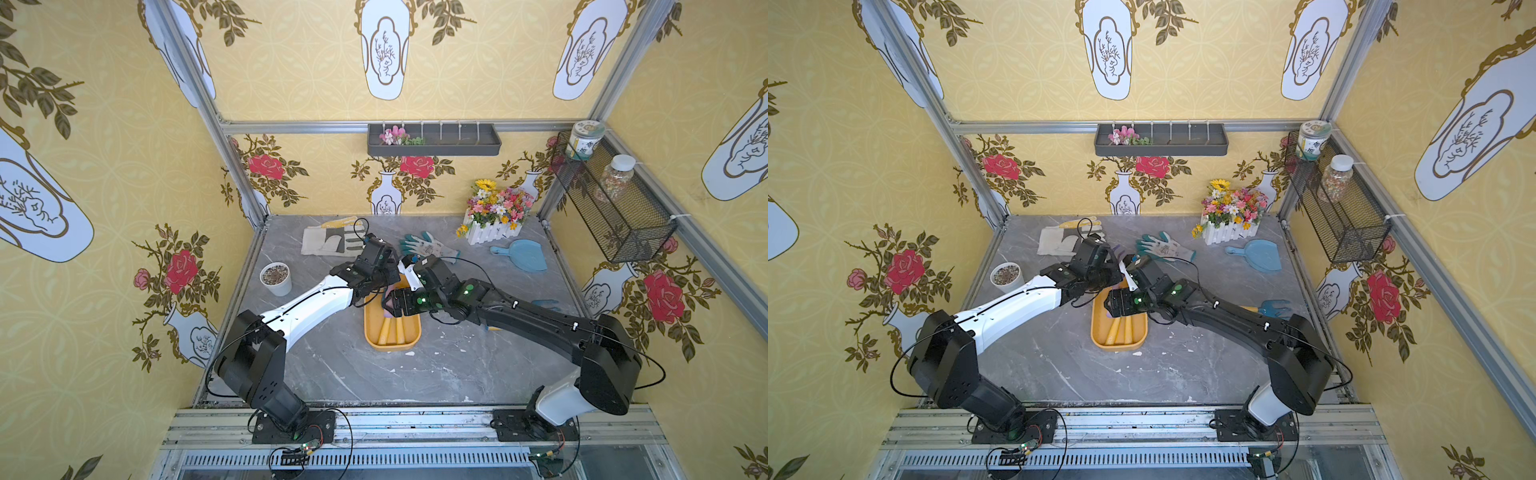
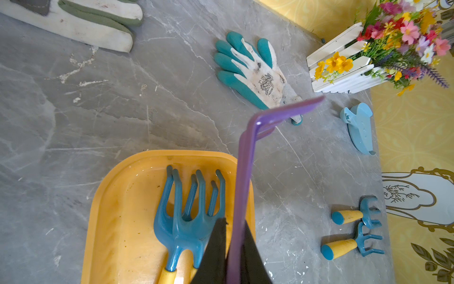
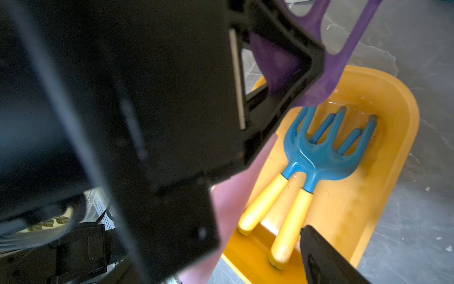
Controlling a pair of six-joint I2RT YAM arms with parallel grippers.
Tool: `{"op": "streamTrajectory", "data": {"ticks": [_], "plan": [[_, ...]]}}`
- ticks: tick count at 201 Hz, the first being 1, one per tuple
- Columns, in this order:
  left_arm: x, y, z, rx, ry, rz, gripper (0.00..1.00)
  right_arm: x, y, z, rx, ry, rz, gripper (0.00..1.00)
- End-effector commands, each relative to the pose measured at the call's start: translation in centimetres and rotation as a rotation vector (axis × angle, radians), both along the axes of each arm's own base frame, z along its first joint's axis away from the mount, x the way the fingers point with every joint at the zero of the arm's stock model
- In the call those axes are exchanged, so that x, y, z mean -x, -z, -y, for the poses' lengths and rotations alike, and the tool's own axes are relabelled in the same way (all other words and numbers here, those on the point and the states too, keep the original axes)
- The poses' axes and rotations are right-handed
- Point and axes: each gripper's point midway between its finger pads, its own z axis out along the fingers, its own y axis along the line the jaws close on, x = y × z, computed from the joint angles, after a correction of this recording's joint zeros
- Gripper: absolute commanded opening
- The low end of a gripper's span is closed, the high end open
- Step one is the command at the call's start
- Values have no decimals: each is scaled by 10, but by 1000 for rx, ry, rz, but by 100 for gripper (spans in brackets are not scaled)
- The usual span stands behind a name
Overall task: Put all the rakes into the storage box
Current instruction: Pick up the rake at the center of the board.
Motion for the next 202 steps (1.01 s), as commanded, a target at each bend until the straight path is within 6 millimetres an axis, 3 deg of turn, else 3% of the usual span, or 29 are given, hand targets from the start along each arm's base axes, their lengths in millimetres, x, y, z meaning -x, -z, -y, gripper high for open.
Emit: {"op": "streamTrajectory", "data": {"ticks": [1,87,164,202], "plan": [[-1,-1,3,11,4,-1,0,-2,-1,-5,17,-13,29,84],[-2,-3,7,36,-1,-4,0,13,13,-9,194,-21,151,67],[-2,-1,13,63,10,-23,0,22,16,-13,343,10,291,63],[0,-4,12,69,14,-14,0,17,10,-7,335,64,320,45]]}}
